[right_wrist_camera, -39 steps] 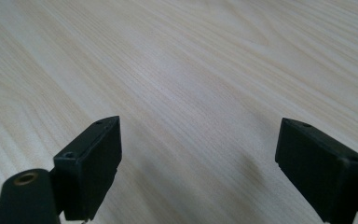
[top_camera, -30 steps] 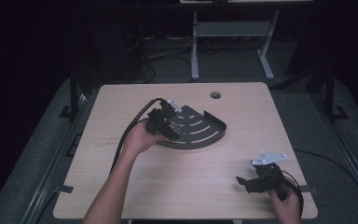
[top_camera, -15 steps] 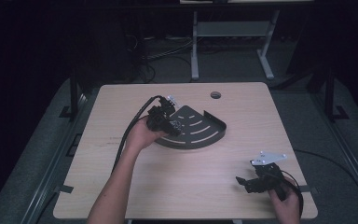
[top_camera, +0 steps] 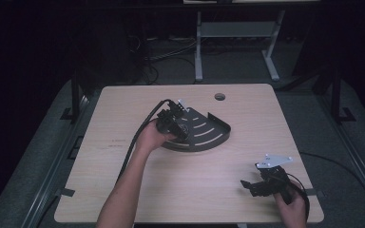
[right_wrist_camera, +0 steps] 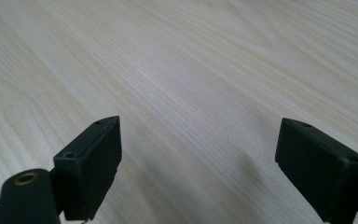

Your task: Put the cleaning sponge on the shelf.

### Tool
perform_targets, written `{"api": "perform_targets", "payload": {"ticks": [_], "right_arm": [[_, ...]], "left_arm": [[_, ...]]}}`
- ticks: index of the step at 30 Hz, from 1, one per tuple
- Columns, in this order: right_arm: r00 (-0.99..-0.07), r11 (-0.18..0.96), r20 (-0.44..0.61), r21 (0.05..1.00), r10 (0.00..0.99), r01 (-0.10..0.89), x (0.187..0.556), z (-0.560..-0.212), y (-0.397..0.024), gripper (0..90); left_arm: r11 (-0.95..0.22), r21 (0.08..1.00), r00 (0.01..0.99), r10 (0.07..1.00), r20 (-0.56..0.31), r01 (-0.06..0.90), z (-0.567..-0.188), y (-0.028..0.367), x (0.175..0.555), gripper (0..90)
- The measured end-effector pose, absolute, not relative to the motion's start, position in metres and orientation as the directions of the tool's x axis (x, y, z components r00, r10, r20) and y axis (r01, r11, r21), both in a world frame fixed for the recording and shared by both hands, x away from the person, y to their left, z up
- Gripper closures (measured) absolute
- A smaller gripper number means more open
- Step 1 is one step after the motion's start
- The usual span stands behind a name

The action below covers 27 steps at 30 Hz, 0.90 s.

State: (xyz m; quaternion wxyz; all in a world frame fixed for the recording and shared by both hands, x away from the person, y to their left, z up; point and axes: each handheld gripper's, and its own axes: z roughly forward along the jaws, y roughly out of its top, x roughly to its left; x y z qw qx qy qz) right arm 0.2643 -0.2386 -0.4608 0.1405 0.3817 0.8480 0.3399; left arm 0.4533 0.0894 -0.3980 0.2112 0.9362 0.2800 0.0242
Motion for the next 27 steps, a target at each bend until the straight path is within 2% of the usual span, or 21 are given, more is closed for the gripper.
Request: {"api": "perform_targets", "payload": {"ticks": [2, 4, 12, 14, 27], "right_arm": [[-0.671, 0.477, 0.021, 0.686, 0.742, 0.55, 0.264, -0.461, -0.239, 14.0], [-0.669, 0.481, 0.016, 0.683, 0.743, 0.55, 0.265, -0.46, -0.24, 14.0], [-0.666, 0.474, 0.023, 0.684, 0.746, 0.554, 0.265, -0.46, -0.239, 14.0], [-0.667, 0.474, 0.022, 0.686, 0.745, 0.552, 0.265, -0.459, -0.239, 14.0], [-0.666, 0.478, 0.014, 0.686, 0.745, 0.549, 0.265, -0.46, -0.241, 14.0]], "left_arm": [[-0.737, 0.415, 0.833, 0.542, -0.107, 0.533, -0.404, 0.087, 0.456, 34.2], [-0.747, 0.402, 0.833, 0.548, -0.08, 0.53, -0.407, 0.085, 0.458, 34.1], [-0.745, 0.392, 0.823, 0.564, -0.061, 0.54, -0.416, 0.079, 0.465, 33.9], [-0.733, 0.395, 0.816, 0.573, -0.079, 0.553, -0.418, 0.078, 0.467, 33.8], [-0.74, 0.348, 0.801, 0.596, -0.059, 0.576, -0.431, 0.072, 0.471, 33.0]]}}
